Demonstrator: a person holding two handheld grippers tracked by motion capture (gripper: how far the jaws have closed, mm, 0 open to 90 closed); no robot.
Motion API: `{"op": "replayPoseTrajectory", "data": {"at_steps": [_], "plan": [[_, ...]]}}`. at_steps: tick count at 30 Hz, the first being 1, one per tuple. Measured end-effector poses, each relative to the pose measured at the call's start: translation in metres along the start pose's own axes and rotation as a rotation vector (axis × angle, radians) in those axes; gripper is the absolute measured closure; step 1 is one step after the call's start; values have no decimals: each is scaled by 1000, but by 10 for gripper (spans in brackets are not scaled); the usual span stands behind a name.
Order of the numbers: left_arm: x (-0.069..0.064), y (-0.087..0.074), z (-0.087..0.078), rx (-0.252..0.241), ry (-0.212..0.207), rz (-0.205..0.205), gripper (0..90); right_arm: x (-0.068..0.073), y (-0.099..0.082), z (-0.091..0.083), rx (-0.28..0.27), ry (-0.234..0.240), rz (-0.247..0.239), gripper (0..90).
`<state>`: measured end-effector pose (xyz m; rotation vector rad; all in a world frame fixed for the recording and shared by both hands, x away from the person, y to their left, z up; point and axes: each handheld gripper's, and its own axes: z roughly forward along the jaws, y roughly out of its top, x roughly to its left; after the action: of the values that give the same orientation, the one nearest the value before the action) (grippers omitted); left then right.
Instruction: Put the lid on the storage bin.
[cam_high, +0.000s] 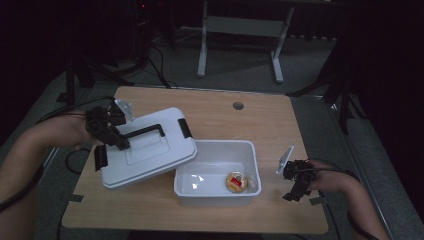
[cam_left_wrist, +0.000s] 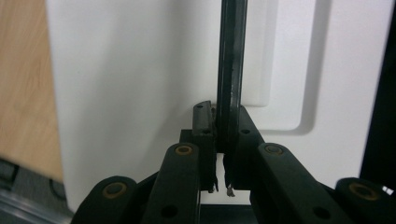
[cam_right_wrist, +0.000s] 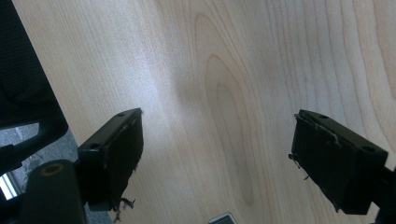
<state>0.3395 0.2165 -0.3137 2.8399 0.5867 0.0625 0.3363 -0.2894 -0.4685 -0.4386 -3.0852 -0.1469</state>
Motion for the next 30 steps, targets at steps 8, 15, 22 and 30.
{"op": "replayPoseTrajectory", "data": {"at_steps": [8,15,22,30], "plan": [[-19,62,16,19,-16,139,833,0,0,0,1,0,-2,166],[-37,115,39,24,-70,248,833,0,-2,0,5,0,2,166],[-54,154,61,5,-98,328,833,-1,-6,3,8,7,3,166],[-57,164,86,77,-90,329,832,-1,-10,4,10,10,7,166]]}}
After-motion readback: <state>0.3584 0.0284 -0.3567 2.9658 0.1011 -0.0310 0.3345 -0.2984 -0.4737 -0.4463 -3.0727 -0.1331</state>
